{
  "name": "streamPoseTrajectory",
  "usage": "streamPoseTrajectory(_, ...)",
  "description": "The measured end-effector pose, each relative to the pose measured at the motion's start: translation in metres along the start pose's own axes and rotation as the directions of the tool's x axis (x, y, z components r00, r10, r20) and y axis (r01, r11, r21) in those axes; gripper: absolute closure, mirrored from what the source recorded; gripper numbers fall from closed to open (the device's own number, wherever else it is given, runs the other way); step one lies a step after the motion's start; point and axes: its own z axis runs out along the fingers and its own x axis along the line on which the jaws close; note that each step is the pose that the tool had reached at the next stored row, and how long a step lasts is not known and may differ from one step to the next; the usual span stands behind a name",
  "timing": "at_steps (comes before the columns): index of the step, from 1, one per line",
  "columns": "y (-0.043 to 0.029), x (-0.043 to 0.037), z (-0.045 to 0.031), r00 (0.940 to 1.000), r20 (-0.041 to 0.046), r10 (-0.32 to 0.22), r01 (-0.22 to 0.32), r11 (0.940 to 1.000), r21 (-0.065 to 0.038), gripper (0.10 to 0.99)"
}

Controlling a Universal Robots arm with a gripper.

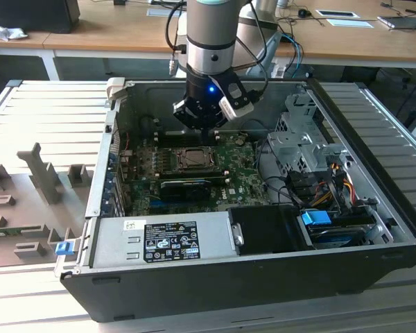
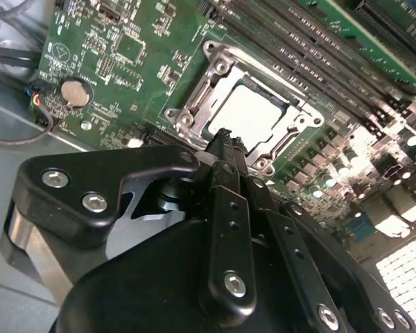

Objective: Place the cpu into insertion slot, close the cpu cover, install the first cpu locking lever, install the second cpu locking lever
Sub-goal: 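Install the second cpu locking lever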

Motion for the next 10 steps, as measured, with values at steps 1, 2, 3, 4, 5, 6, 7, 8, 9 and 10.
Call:
streamPoseTrajectory(1,-0.0015,0.0001,0.0,1.0,-0.0001,0.0,0.0,1.0,0.0,0.98)
streamPoseTrajectory(2,-0.0032,0.0001,0.0001,1.0,-0.0004,0.0,0.0,1.0,0.0,0.98)
streamPoseTrajectory(3,-0.0069,0.0003,0.0001,1.0,-0.0014,0.0,0.0,1.0,0.0,0.98)
streamPoseTrajectory(4,-0.0095,0.0004,0.0001,1.0,-0.0063,0.0,0.0,1.0,0.0,0.98)
streamPoseTrajectory(5,-0.0108,0.0005,0.0002,0.9999,-0.01,0.001,-0.001,1.0,0.0,0.98)
streamPoseTrajectory(6,-0.0127,0.0006,0.0005,0.9999,-0.0141,0.001,-0.001,1.0,-0.001,0.98)
streamPoseTrajectory(7,-0.015,0.0007,0.0012,0.9999,-0.0166,0.002,-0.002,1.0,-0.001,0.98)
streamPoseTrajectory(8,-0.0275,0.0013,0.0057,0.9998,-0.0213,0.002,-0.002,1.0,-0.001,0.98)
streamPoseTrajectory(9,-0.029,0.0014,0.0062,0.9998,-0.0215,0.002,-0.002,1.0,-0.001,0.98)
streamPoseTrajectory(10,-0.03,0.0015,0.006,0.9998,-0.0216,0.002,-0.002,1.0,-0.001,0.98)
